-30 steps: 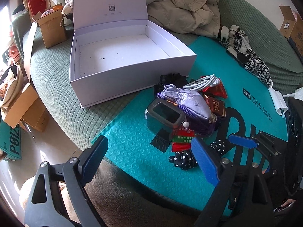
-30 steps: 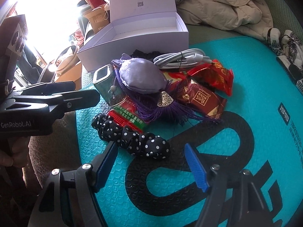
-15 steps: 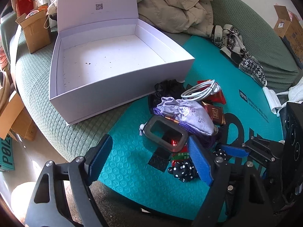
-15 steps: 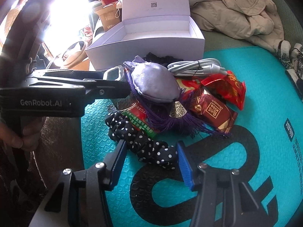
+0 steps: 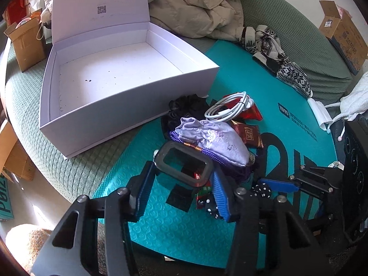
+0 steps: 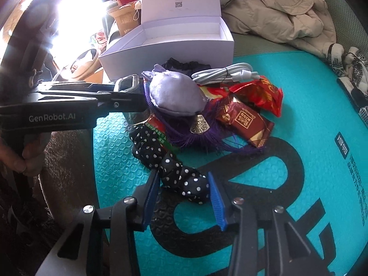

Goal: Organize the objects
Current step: 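Grasp the grey square container with left tool while right grasps black polka-dot scrunchie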

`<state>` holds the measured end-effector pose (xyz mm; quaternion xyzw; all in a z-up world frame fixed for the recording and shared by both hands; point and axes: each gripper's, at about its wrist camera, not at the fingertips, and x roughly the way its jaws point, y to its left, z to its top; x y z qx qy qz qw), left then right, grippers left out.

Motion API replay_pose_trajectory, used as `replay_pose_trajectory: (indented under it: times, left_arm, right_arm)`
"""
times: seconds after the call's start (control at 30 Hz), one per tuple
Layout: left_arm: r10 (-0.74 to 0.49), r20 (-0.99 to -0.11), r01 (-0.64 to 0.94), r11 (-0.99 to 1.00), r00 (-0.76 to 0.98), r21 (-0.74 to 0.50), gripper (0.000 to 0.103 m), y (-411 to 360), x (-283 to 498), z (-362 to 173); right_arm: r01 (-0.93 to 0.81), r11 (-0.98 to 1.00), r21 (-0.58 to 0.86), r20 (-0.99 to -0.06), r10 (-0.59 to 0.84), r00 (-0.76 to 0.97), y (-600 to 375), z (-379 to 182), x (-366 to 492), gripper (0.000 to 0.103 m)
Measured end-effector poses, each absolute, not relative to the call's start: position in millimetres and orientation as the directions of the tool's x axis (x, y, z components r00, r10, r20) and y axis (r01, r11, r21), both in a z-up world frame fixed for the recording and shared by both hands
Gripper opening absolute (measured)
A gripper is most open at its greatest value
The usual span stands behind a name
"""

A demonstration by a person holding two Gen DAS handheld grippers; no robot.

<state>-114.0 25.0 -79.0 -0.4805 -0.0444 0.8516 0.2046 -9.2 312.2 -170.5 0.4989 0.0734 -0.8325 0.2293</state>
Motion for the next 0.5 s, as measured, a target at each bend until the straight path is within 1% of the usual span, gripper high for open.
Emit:
replay_pose_trajectory:
  times: [0.3, 0.5]
  left_arm:
    - [0.359, -0.804, -0.324, -0.92, -0.474, -0.22, 0.047, 26.8, -84.2, -62.3]
    - [0.361, -0.813, -0.35, -0.913, -0.456, -0.209, 0.047, 28.8, -61.4, -58.4]
  right_arm:
    - [0.404, -0.912, 0.072, -0.874, -0.254, -0.416, 333.8, -169.7, 10.3, 0.041]
    - [0.381, -0.923, 0.052, -0.879, -0.223, -0.42, 347.0, -169.0, 23.1, 0.041]
